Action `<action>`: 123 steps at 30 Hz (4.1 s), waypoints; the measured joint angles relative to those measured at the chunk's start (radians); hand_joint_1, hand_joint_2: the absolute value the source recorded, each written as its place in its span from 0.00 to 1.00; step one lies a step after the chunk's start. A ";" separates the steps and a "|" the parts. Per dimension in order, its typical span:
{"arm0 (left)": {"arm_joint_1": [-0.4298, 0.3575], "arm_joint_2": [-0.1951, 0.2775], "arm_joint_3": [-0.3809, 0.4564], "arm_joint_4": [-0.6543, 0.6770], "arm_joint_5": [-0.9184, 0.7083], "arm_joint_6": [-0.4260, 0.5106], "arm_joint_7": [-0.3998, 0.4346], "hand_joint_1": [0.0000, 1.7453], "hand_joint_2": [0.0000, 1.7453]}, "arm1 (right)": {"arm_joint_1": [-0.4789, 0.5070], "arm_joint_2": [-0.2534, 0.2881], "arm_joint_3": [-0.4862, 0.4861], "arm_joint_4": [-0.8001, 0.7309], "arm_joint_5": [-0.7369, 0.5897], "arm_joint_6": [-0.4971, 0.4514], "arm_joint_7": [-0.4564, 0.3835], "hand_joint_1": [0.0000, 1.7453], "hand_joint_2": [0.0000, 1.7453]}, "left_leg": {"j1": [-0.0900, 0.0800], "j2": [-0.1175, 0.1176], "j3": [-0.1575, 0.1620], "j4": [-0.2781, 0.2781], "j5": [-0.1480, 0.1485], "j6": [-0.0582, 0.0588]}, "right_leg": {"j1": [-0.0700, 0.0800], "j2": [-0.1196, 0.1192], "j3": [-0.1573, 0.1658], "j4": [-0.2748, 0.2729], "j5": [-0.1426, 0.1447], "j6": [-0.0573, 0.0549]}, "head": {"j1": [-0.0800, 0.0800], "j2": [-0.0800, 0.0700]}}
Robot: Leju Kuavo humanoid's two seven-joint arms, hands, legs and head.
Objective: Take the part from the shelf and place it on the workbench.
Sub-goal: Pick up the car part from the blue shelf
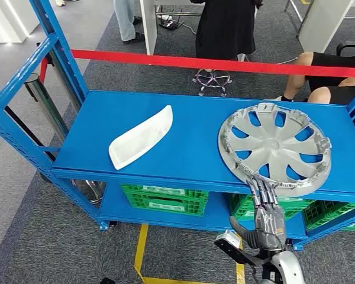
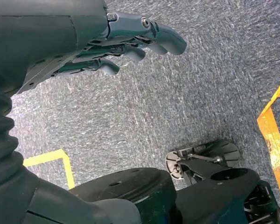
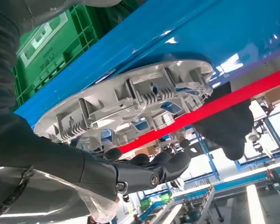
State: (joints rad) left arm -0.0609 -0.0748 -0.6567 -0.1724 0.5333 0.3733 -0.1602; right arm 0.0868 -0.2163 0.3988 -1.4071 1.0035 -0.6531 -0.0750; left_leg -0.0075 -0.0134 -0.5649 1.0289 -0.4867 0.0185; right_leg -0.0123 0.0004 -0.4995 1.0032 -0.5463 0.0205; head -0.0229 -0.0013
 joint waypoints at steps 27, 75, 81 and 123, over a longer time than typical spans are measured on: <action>0.007 0.019 -0.067 0.001 -0.053 -0.054 -0.029 0.00 1.00 | 0.026 -0.102 -0.307 0.005 0.181 0.221 0.226 0.00 1.00 | -0.001 0.001 -0.001 0.001 -0.001 0.001 | -0.001 0.001 -0.001 0.000 0.000 0.002 | 0.000 0.000; -0.003 0.023 -0.131 0.001 -0.083 -0.071 -0.028 0.00 1.00 | -0.148 -0.120 -0.257 0.189 0.250 0.323 0.185 0.00 1.00 | -0.001 0.001 -0.001 0.001 -0.001 0.001 | -0.001 0.000 0.000 0.000 0.001 0.002 | 0.000 0.000; -0.004 0.023 -0.134 0.001 -0.083 -0.072 -0.027 0.00 1.00 | -0.190 -0.113 -0.240 0.241 0.236 0.323 0.175 0.02 1.00 | -0.001 0.001 -0.001 0.001 -0.001 0.001 | -0.001 0.000 0.000 0.000 0.001 0.002 | 0.000 0.000; 0.020 0.024 -0.051 0.006 0.090 -0.082 -0.110 0.00 1.00 | 0.071 -0.086 0.009 -0.433 0.459 -0.015 0.125 1.00 1.00 | 0.000 0.003 -0.004 0.000 -0.001 0.001 | 0.000 0.002 -0.003 0.000 0.000 0.002 | 0.000 0.000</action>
State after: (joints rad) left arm -0.0412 -0.0512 -0.7079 -0.1667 0.6238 0.2916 -0.2700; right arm 0.1576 -0.3021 0.4078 -1.8399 1.4627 -0.6685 0.0503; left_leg -0.0078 -0.0104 -0.5688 1.0292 -0.4874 0.0199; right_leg -0.0124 0.0026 -0.5026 1.0033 -0.5459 0.0225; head -0.0228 -0.0014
